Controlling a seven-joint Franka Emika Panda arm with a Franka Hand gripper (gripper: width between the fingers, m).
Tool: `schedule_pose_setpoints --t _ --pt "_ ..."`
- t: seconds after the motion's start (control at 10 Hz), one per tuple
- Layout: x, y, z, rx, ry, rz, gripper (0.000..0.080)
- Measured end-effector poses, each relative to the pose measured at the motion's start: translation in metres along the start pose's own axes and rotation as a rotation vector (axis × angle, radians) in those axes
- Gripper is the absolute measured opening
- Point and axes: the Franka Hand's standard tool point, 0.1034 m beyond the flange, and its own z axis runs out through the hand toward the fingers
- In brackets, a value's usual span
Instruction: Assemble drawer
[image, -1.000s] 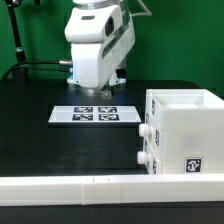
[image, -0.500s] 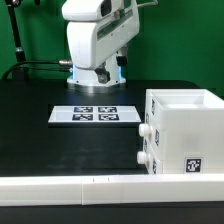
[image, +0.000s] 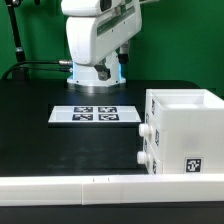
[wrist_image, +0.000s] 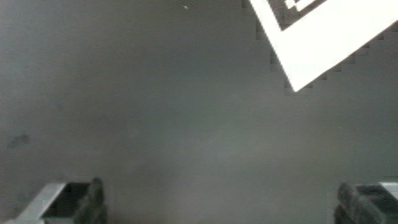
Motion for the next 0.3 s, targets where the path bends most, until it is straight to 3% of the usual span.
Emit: schedule_pose_setpoints --t 0.3 --pt "-0.0001 -0.0001 0.0004 0.001 0.000 0.000 0.0648"
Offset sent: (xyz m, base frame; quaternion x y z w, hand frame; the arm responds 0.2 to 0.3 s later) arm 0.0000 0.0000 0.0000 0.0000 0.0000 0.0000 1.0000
